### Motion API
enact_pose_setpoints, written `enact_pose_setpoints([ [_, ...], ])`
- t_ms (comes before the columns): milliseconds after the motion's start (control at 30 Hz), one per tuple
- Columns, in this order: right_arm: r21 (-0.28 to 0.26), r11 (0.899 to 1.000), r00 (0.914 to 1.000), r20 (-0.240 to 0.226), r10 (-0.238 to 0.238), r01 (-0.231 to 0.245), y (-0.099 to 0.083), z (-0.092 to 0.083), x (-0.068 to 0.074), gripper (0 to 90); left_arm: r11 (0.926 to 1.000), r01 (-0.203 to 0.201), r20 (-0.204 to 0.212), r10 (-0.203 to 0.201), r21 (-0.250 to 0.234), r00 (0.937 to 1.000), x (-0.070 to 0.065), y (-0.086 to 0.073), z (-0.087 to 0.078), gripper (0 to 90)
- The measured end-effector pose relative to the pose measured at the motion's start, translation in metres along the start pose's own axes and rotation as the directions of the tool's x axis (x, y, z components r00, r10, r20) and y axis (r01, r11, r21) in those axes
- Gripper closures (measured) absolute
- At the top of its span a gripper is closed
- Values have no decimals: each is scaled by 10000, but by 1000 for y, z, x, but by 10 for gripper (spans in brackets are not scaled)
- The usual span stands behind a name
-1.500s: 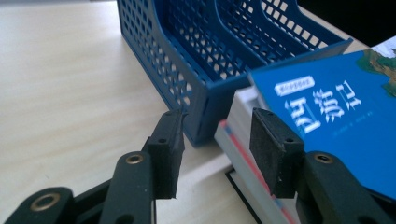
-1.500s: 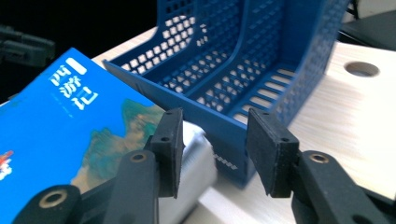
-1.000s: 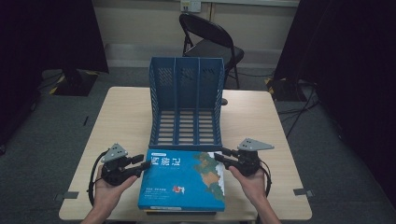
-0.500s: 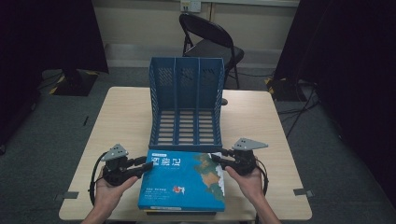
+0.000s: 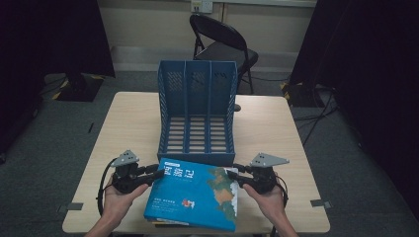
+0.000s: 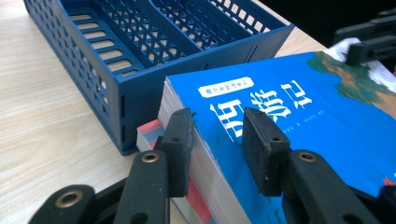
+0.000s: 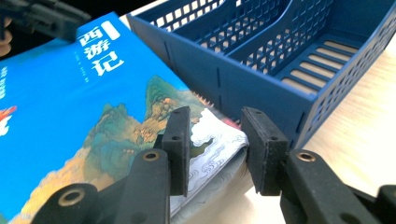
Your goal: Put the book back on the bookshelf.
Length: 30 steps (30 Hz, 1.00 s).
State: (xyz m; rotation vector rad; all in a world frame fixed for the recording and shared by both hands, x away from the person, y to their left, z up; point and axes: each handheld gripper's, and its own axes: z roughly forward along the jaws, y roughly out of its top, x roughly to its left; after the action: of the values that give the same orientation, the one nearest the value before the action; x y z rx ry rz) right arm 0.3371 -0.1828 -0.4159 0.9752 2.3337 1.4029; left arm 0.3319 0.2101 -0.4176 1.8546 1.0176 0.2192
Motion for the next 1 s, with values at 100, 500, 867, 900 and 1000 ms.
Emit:
enact_pose_setpoints([
  [100,3,9999,9999,-93,101,-101,-6,-10,5,645,9999,-42,-25,42,101,10000,-2,5,6,647],
  [500,-133,9998,9984,-550,-119,111,9,5,2,592,9995,-190,184,185,268,9997,-14,-11,-10,566],
  [867,267,9996,9901,-1398,84,-47,4,13,5,665,9987,-395,206,389,332,9990,-14,-5,-1,587],
  [900,240,9997,9900,-1405,99,-66,3,11,6,668,9985,-407,232,398,377,9989,-14,-3,1,589],
  [1000,211,9998,9905,-1374,88,-59,-3,4,9,669,9964,-563,274,546,639,9981,-15,6,11,595],
])
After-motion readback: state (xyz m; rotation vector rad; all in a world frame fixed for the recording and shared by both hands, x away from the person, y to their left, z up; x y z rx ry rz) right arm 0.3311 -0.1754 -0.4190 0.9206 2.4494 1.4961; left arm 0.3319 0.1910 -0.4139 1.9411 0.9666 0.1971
